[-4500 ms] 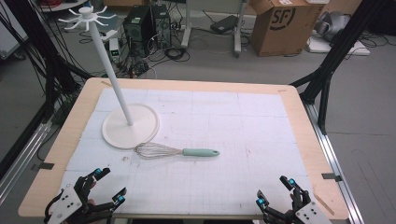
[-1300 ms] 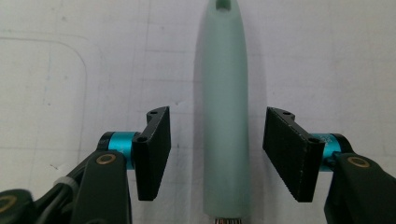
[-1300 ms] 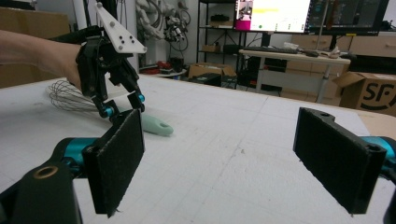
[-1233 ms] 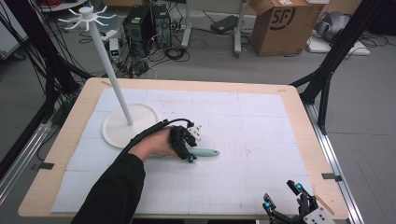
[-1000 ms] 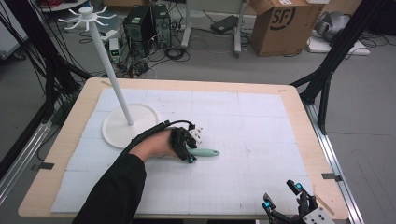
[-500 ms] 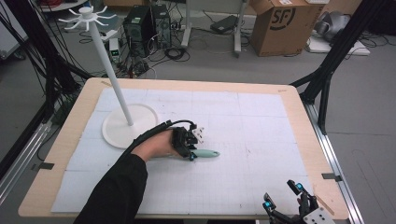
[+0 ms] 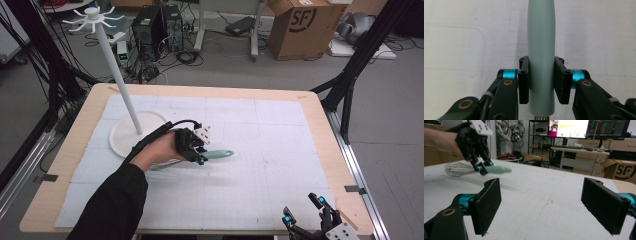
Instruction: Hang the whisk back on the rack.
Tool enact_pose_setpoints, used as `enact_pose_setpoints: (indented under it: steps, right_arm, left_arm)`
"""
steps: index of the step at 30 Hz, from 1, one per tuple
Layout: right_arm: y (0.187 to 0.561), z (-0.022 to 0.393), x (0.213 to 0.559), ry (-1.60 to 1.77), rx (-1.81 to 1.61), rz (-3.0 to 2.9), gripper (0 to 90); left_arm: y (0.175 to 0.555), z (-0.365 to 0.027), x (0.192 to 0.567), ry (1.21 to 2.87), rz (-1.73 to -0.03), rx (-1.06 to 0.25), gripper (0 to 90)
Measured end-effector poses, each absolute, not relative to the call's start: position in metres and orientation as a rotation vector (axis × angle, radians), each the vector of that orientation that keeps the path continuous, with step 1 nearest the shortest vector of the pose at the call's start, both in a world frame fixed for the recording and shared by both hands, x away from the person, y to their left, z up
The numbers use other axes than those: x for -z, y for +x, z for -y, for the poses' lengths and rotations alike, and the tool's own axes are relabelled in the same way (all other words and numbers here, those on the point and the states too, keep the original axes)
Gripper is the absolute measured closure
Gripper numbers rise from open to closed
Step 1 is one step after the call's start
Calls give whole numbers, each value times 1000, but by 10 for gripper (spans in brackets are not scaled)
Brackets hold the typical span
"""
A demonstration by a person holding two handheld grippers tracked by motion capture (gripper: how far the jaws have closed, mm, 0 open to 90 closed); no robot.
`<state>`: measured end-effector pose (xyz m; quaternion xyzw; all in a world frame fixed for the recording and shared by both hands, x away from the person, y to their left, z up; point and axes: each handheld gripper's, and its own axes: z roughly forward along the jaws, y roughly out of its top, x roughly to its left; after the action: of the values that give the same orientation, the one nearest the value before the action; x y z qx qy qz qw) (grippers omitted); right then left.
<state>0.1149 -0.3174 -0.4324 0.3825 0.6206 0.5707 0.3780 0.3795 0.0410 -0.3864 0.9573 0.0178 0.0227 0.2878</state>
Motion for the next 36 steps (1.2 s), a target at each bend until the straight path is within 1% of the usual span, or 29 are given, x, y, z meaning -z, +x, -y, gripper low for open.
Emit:
enact_pose_setpoints:
  steps: [7, 14, 17, 19, 23, 25, 32, 36]
  right_arm:
    - [115, 316, 432, 972, -1452, -1589, 156]
    - [115, 316, 432, 980, -1451, -1589, 156]
    - [115, 317, 433, 978, -1448, -1590, 156]
    - [116, 317, 433, 976, -1446, -1590, 157]
    - [117, 316, 434, 982, -1437, -1597, 156]
    - [117, 315, 434, 989, -1438, -1596, 156]
    - [119, 313, 435, 996, -1425, -1608, 156]
    - [120, 314, 436, 1008, -1417, -1607, 157]
  left_arm:
    - [368, -61, 355, 2475, -88, -144, 694]
    - [353, -86, 326, 2335, -131, -200, 694]
    - [345, -103, 314, 2258, -160, -203, 693]
    - [341, -111, 307, 2236, -183, -224, 693]
    - [335, -137, 289, 2133, -233, -260, 693]
    - [331, -151, 281, 2109, -254, -303, 693]
    - [321, -197, 252, 1993, -313, -368, 693]
    - [318, -218, 236, 1964, -345, -404, 692]
